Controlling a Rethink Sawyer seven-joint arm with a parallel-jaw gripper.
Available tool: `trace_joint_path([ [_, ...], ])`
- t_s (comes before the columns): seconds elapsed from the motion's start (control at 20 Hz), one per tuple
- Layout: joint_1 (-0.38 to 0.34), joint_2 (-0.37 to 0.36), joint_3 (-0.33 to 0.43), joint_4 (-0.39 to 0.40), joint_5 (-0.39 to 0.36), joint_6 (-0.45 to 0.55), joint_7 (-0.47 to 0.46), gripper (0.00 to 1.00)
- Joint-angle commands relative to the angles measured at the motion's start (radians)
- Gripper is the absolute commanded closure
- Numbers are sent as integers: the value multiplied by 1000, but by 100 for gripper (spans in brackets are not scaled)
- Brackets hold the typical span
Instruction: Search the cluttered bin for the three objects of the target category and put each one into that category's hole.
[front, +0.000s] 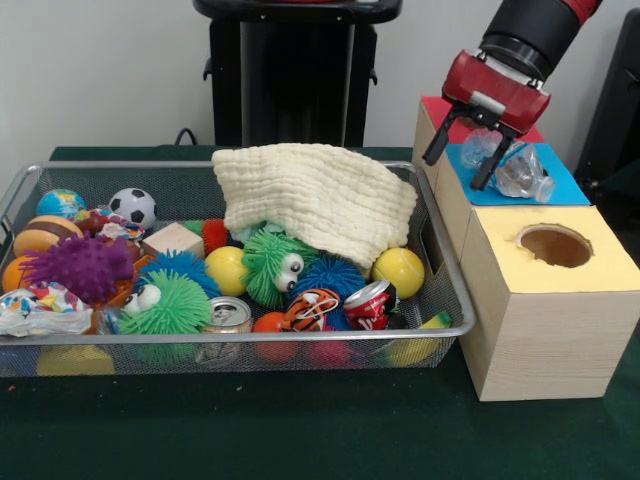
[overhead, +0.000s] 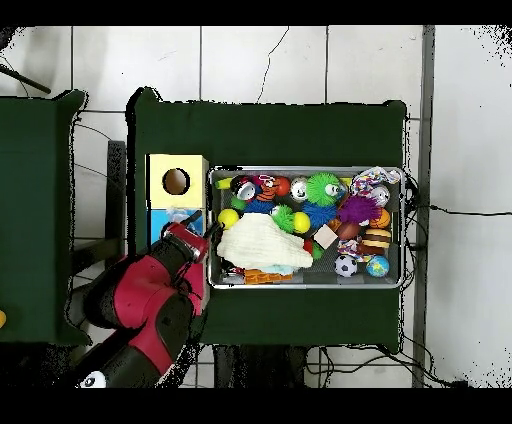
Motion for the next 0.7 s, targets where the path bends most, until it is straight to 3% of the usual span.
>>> trace_joint_path([
  [0.05, -5, 57, 132, 38, 73, -43, 256, 0],
  [0.7, 6, 84, 147, 46, 126, -76, 259, 0],
])
